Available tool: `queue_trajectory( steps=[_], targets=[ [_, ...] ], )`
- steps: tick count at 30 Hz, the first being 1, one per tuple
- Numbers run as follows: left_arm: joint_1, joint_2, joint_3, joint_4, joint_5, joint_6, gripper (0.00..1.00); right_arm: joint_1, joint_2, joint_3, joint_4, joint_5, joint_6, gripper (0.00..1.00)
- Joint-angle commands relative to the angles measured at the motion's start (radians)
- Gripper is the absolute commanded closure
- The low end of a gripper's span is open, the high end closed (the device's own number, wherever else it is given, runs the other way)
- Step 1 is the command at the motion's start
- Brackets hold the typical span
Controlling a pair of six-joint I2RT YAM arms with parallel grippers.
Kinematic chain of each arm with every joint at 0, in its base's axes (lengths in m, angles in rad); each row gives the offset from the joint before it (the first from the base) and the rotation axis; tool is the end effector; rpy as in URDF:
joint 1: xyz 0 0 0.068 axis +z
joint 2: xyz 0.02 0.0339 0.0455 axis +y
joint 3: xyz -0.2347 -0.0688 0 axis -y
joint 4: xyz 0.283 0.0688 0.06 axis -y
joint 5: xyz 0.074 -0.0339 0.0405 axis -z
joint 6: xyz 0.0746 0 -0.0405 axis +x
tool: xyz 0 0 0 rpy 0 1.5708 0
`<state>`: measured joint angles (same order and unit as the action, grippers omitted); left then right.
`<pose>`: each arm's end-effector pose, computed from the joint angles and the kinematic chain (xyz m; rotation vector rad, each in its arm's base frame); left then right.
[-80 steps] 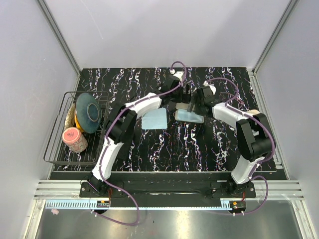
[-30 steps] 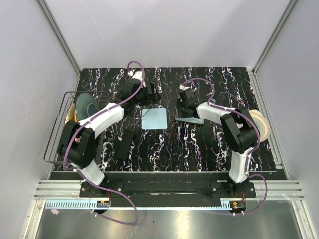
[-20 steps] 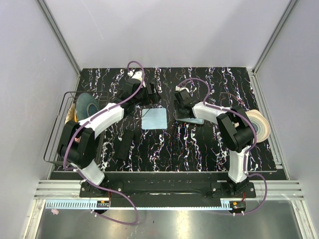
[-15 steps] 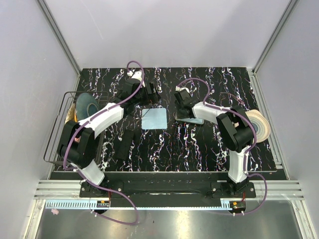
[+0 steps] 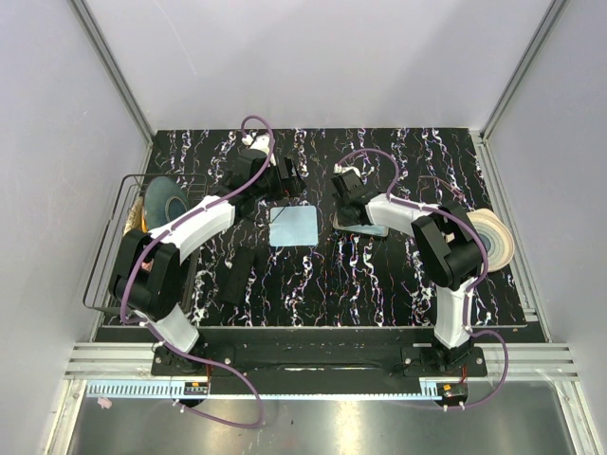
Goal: Organize the sunglasses
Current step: Smooth out the glasses cleaning cloth near the sunglasses case.
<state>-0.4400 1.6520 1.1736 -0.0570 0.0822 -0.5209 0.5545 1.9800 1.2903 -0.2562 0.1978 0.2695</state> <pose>0.4004 -0.1953 0.1947 -0.0370 2.1745 -0.6516 0.3954 0.2276 0.0757 -0.2748 2.4775 0.0958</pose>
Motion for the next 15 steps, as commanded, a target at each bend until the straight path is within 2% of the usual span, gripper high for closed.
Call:
queue_trajectory(
  steps=[1,9,15],
  targets=[
    [0.006,-0.018,0.008,0.049,0.028,0.005,0.01,0.012,-0.024,0.020,-0.011,-0.021,-0.004,0.86],
    [0.006,-0.014,0.009,0.048,0.040,-0.004,0.01,0.012,-0.044,0.003,-0.008,-0.038,-0.015,0.89],
    [0.006,-0.011,0.008,0.048,0.051,-0.013,0.01,0.012,-0.063,-0.017,0.000,-0.058,-0.027,0.96]
  ],
)
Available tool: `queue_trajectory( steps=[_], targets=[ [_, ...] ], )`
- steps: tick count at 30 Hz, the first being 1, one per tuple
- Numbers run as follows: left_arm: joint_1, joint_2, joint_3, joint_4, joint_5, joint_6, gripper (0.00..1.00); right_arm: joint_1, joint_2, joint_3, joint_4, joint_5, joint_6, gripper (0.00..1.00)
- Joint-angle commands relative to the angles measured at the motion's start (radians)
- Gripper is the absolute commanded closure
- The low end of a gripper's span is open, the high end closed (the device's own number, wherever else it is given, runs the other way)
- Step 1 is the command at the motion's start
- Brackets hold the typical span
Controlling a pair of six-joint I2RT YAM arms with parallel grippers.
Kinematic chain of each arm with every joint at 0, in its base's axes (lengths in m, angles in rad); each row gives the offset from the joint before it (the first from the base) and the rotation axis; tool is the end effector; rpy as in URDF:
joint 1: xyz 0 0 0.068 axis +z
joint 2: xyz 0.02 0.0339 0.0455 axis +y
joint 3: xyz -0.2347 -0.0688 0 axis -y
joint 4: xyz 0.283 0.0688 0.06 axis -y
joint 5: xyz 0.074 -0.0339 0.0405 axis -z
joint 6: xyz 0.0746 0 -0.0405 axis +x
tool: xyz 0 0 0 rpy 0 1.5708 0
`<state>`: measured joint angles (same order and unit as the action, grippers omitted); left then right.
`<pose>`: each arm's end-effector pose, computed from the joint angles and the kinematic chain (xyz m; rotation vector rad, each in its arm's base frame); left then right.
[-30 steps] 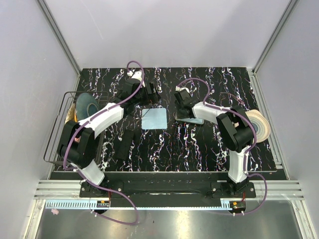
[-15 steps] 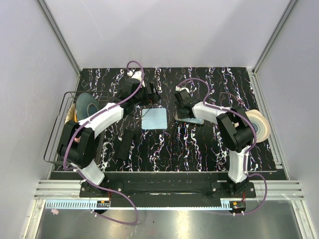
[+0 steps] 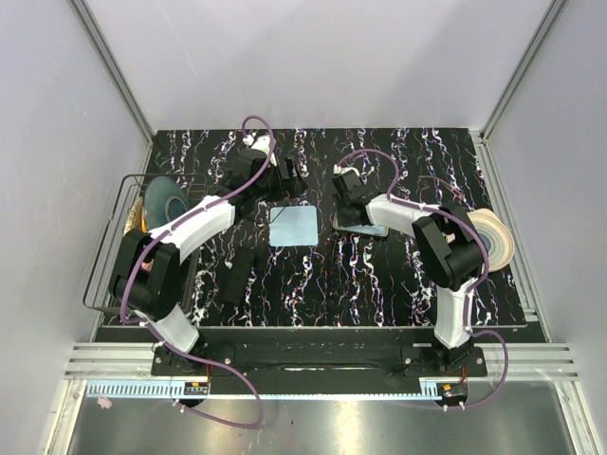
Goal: Organize the sunglasses
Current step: Smooth out the glasses cleaning cloth near the sunglasses case.
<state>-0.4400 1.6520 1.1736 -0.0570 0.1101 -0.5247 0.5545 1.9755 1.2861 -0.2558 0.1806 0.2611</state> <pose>0.3994 -0.1971 0.1948 -0.0239 2.1801 -0.6821 0.3941 0.2283 0.0761 -0.2926 2.4802 0.1127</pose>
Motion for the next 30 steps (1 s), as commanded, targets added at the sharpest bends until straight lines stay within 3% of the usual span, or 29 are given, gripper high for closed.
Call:
queue_trajectory(
  steps=[1,25,28,29,30],
  targets=[
    [0.006,-0.011,0.006,0.048,0.026,-0.009,0.01,0.012,-0.064,-0.017,0.001,-0.044,-0.020,0.99],
    [0.006,-0.015,0.009,0.034,0.026,-0.031,0.01,0.012,-0.086,-0.034,0.024,-0.095,-0.040,0.99],
    [0.006,-0.017,0.009,0.028,0.019,-0.031,0.01,0.012,-0.066,-0.025,0.018,-0.093,-0.034,0.86],
    [0.006,-0.018,0.009,0.028,0.017,-0.031,0.01,0.012,-0.063,-0.025,0.012,-0.089,-0.031,0.71],
    [0.006,-0.020,0.008,0.028,0.019,-0.031,0.01,0.012,-0.064,-0.025,0.012,-0.084,-0.026,0.67]
  ],
)
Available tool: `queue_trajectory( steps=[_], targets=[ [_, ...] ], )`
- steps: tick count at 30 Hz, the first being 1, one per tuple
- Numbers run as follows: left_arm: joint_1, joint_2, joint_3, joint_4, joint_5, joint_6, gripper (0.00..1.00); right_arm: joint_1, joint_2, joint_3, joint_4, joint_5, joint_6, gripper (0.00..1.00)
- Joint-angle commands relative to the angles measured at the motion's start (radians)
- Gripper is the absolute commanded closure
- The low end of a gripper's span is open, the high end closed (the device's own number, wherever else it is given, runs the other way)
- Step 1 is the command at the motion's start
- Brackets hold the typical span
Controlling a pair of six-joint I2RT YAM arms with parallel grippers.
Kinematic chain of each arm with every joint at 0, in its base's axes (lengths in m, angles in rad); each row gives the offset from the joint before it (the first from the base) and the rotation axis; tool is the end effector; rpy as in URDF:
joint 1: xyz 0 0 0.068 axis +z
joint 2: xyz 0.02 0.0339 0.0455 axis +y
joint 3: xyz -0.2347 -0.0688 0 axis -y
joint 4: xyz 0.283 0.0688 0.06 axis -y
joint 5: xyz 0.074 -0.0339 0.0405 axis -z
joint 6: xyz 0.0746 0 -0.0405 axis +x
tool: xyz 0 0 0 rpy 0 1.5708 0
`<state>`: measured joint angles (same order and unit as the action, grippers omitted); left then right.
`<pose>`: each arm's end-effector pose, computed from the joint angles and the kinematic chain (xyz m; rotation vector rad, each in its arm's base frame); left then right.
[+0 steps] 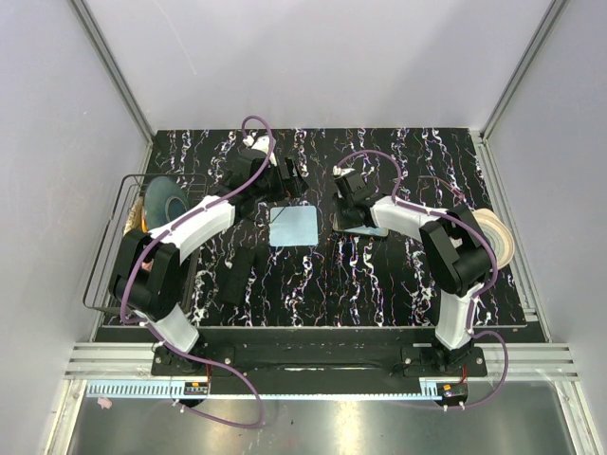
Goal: Organize the sunglasses
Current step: Smooth out the glasses cleaning cloth near the sunglasses case.
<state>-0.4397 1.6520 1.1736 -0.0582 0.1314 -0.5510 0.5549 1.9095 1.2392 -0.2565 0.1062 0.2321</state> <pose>0.3986 -0.1983 0.1948 -0.0399 2.1884 -0.7179 0.3832 0.2283 0.0876 -0.3581 2.4752 0.1971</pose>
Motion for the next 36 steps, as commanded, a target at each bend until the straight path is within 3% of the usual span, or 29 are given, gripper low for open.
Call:
queue_trajectory(
  steps=[1,3,6,12,15,20,22,28,30,32,33,35,36],
  targets=[
    [0.006,-0.018,0.009,0.026,-0.004,-0.004,0.01,0.011,-0.003,0.020,0.011,-0.005,0.006,0.63],
    [0.007,-0.017,0.011,0.023,-0.003,-0.006,0.01,0.011,-0.018,0.019,0.010,0.012,0.012,0.48],
    [0.006,-0.011,0.014,0.015,0.005,-0.015,0.01,0.011,-0.053,0.017,0.011,0.039,0.021,0.34],
    [0.006,-0.017,-0.008,0.055,0.050,0.013,0.01,-0.004,-0.139,-0.004,0.007,0.092,0.064,0.29],
    [0.006,-0.015,-0.006,0.055,0.088,0.016,0.01,-0.035,-0.182,-0.047,0.000,0.095,0.136,0.37],
    [-0.004,0.048,0.035,0.078,0.308,0.023,0.01,-0.118,-0.198,-0.130,0.002,0.079,0.222,0.64],
    [-0.033,0.095,0.069,0.067,0.356,0.063,0.01,-0.128,-0.193,-0.150,0.005,0.082,0.223,0.66],
    [-0.129,0.161,0.103,0.096,0.278,0.099,0.01,-0.145,-0.179,-0.193,0.057,0.082,0.233,0.73],
    [-0.142,0.206,0.130,0.109,0.286,0.080,0.08,-0.148,-0.170,-0.196,0.077,0.067,0.233,0.74],
    [-0.162,0.253,0.153,0.116,0.289,0.066,0.24,-0.148,-0.165,-0.201,0.091,0.063,0.231,0.75],
    [-0.169,0.267,0.175,0.118,0.289,0.063,0.40,-0.148,-0.164,-0.204,0.097,0.061,0.231,0.76],
    [-0.189,0.298,0.195,0.129,0.264,0.056,0.56,-0.148,-0.161,-0.208,0.109,0.064,0.231,0.78],
    [-0.194,0.304,0.198,0.132,0.237,0.051,0.69,-0.151,-0.158,-0.208,0.114,0.066,0.228,0.78]
  ],
)
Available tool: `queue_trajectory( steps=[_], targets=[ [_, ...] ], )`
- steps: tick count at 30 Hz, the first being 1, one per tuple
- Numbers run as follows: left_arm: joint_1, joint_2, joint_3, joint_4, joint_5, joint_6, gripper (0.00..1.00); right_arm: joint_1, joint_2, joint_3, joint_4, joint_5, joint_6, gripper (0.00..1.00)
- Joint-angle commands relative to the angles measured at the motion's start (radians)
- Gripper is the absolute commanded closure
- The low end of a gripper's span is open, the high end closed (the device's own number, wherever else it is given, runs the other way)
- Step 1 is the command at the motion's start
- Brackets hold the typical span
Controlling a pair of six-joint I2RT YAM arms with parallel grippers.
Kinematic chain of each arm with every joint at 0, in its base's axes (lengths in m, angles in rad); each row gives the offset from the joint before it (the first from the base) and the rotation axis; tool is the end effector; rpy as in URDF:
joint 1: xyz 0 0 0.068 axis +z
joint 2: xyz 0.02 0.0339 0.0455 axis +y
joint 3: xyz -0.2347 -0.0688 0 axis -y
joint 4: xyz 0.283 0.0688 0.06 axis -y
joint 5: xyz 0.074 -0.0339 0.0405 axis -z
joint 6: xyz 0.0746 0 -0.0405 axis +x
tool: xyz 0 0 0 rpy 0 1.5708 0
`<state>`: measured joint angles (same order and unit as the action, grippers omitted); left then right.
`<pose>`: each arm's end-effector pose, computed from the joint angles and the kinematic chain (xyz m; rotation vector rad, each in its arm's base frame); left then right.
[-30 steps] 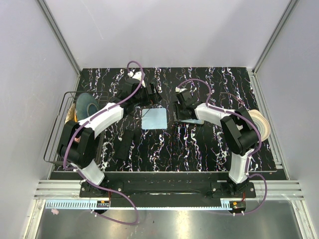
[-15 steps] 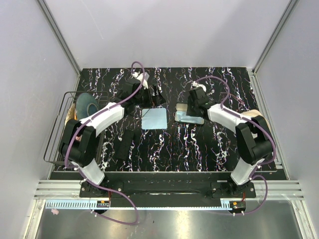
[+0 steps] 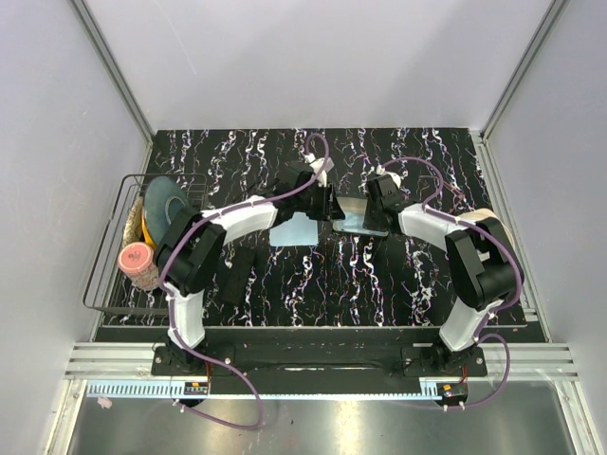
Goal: Organize the sunglasses
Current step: Smooth out the glasses cleaning cloth near the sunglasses case.
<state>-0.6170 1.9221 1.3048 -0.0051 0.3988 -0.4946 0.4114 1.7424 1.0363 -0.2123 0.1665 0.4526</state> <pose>0.3766 -0.3026 0.1358 0.3837 2.3105 -1.0308 0.3752 0.1502 0.0895 0.1210 2.4755 0.1632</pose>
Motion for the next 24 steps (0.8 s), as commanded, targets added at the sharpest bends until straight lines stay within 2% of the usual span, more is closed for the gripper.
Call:
queue_trajectory(
  steps=[1,4,7,13,24],
  targets=[
    [-0.024,0.038,0.067,0.094,-0.044,-0.010,0.74,-0.008,0.011,-0.005,0.071,0.007,0.006,0.79],
    [-0.030,0.067,0.093,0.085,-0.069,-0.018,0.87,-0.014,0.017,-0.005,0.077,0.007,0.005,0.80],
    [-0.036,0.116,0.148,0.036,-0.075,-0.015,0.94,-0.019,0.017,-0.012,0.090,0.002,0.003,0.81],
    [-0.061,0.155,0.154,0.024,-0.164,-0.018,0.98,-0.020,0.019,-0.032,0.132,-0.025,0.003,0.82],
    [-0.089,0.230,0.198,-0.059,-0.325,-0.013,0.99,-0.034,0.009,-0.064,0.149,-0.015,0.018,0.82]
  ],
)
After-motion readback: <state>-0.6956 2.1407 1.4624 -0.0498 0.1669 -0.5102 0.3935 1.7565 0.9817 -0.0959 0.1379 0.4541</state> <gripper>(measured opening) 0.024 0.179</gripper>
